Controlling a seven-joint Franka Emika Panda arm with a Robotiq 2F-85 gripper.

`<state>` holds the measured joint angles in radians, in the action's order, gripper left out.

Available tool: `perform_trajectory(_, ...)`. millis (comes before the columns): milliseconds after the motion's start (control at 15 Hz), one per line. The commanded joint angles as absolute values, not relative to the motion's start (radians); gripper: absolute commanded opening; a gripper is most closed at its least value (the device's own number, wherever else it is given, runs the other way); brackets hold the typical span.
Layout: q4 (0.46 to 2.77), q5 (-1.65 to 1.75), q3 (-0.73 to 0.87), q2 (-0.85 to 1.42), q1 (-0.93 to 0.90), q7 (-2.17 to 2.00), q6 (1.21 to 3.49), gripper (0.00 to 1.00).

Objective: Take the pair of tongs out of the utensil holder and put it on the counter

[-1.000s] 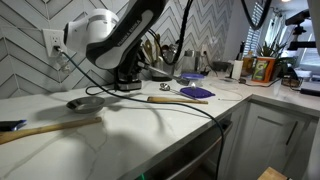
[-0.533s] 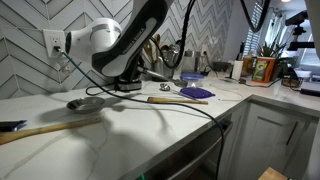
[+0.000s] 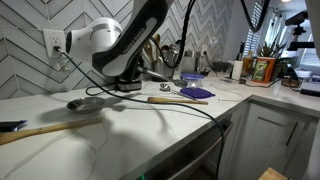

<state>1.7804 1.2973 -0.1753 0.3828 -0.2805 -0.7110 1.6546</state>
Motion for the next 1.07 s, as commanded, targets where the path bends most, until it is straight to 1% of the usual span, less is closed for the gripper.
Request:
perform_trajectory(0,1.774,1.299,-0.182,0.395,-0.288,-0.709,1.646,0.05)
perform_trajectory(1000,1.748,1.3,-0.189,0.496,-0.33,-0.733,1.622,0.05)
